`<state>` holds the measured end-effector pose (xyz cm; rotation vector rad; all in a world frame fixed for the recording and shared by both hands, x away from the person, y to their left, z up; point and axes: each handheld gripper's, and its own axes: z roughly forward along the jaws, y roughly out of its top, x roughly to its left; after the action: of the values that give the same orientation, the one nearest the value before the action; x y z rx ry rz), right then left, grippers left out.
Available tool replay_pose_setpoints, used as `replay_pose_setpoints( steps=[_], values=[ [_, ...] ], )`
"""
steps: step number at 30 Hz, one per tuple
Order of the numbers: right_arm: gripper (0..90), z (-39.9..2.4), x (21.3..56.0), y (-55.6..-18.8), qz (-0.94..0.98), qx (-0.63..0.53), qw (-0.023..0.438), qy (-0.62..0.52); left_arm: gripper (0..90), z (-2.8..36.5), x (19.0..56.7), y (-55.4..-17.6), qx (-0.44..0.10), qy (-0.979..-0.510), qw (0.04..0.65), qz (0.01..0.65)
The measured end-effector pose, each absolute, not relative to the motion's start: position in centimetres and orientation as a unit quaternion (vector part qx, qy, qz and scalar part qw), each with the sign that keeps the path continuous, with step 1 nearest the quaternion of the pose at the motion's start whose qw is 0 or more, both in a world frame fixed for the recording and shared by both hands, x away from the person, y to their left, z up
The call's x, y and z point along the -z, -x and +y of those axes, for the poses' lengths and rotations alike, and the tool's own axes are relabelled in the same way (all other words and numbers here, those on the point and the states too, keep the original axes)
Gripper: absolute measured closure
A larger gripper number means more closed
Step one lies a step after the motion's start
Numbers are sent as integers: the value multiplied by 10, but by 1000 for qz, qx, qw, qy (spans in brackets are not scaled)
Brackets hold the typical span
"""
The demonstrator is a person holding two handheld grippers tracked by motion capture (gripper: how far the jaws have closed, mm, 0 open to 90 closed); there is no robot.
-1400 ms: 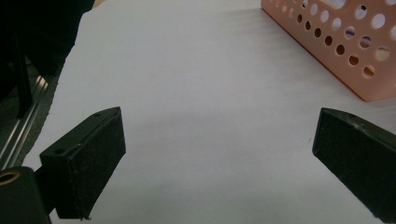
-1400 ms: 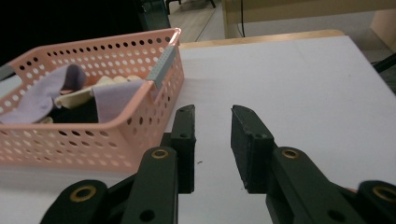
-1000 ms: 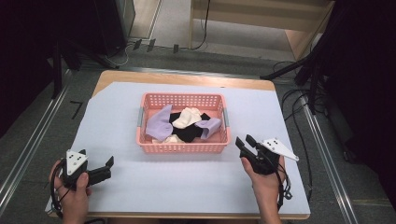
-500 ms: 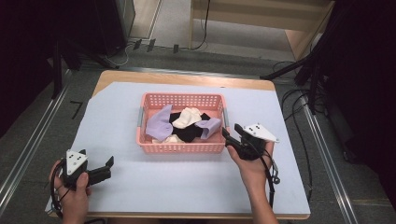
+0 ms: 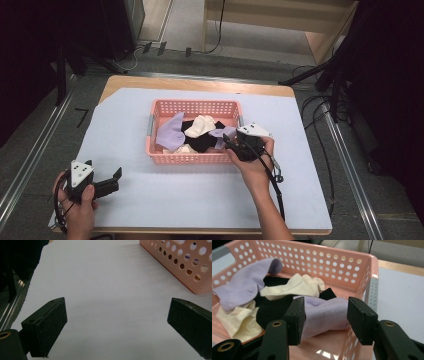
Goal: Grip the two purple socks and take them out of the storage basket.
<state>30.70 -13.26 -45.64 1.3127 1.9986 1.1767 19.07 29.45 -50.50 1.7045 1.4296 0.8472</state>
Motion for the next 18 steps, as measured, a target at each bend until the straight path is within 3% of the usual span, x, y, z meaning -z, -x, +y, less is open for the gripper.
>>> replay_pose_setpoints(
  steps=[13,17,18],
  values=[
    [561,-117,461,-312,762,-364,259,-469,33,295,505,-191,-329,-662,372,561],
    [660,-114,461,-314,769,-342,273,-465,33,295,505,-191,-329,-662,372,561],
    [767,-115,462,-315,773,-335,274,-464,33,295,505,-191,-328,-663,372,561]
  ],
)
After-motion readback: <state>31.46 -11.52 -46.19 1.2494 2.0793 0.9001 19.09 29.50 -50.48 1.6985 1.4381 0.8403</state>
